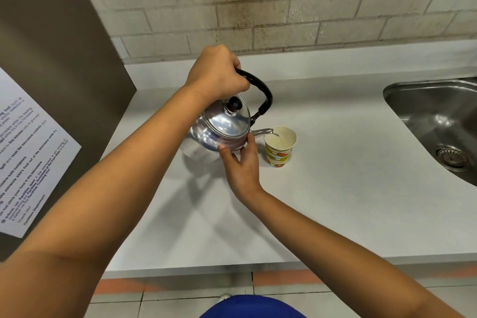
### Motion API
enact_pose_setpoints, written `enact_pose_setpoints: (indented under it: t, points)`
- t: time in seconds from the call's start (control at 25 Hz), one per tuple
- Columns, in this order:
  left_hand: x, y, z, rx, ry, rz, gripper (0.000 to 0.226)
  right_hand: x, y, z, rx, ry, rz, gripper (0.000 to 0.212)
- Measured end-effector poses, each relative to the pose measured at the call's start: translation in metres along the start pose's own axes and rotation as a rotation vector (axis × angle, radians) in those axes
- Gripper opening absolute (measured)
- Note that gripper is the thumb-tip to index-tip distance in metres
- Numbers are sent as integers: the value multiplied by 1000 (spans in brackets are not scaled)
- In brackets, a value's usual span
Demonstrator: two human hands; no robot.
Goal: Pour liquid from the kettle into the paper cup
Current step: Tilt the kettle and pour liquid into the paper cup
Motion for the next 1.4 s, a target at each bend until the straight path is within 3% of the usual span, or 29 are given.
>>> enact_pose_setpoints:
  t: [0.24,1.4]
  points:
    - [-1,0,6,-23,-42,-10,26,-2,-1,2,24,-34,1,64]
    - [2,-4,13,-61,-87,-31,18,-6,-6,-1,28,-107,-12,61]
Point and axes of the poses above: each hand's wrist, its own y-axis away from the middle knuckle, its own x-axis out of the back of the hand, z = x × y, the point moved 5 cm from there along -y, towards the middle knuckle, and after that the axes turned 13 degrees about -z, right-handed, at the moved point
